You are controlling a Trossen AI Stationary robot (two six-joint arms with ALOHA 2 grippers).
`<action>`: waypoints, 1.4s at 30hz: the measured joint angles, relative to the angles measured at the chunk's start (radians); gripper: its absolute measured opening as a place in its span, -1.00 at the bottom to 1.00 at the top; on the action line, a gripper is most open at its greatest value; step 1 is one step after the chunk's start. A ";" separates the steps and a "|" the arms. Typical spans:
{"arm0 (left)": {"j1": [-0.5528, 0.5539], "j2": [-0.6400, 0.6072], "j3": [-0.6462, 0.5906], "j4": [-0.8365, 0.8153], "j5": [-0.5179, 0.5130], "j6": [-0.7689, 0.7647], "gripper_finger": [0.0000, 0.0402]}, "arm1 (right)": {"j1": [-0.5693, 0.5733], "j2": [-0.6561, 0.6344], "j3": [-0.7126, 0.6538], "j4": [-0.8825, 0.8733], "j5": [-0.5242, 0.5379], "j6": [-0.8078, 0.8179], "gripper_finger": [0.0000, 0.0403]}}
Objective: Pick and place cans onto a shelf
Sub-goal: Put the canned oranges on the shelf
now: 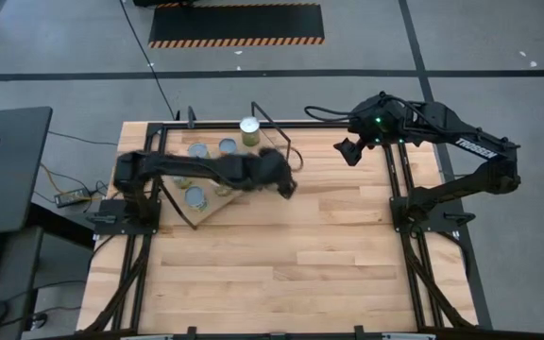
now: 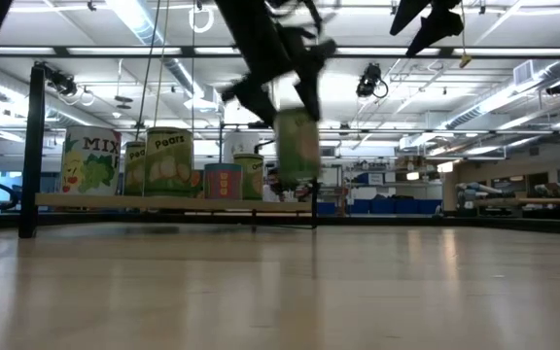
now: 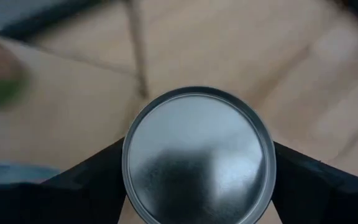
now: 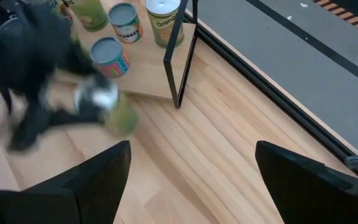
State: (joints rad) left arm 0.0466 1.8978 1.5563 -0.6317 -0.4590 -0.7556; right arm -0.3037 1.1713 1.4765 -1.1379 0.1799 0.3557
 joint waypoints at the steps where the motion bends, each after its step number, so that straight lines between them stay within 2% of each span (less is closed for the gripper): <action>1: 0.010 -0.036 0.001 -0.019 -0.022 -0.001 0.57 | 0.003 0.000 0.000 0.000 0.000 0.000 0.75; 5: 0.064 -0.133 0.001 -0.077 -0.117 0.037 0.57 | 0.009 0.000 0.000 0.012 0.000 0.000 0.75; 9: 0.129 -0.160 0.001 -0.085 -0.124 0.094 0.57 | 0.009 0.000 0.000 0.049 0.004 0.006 0.75; 19: 0.219 -0.063 0.000 -0.097 -0.078 0.086 0.59 | 0.009 0.020 0.000 0.122 0.009 0.037 0.75; 24: 0.226 -0.030 0.000 -0.074 -0.063 0.086 0.60 | 0.009 0.038 0.000 0.128 0.009 0.046 0.75; 28: 0.230 -0.031 0.000 -0.075 -0.092 0.061 0.60 | 0.009 0.057 0.000 0.135 0.009 0.066 0.75; 42: 0.231 0.028 0.000 -0.053 -0.041 0.028 0.61 | 0.009 0.070 0.000 0.160 0.001 0.072 0.75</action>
State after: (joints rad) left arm 0.2776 1.9257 1.5558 -0.6851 -0.5003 -0.7271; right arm -0.2947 1.2415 1.4765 -0.9776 0.1806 0.4274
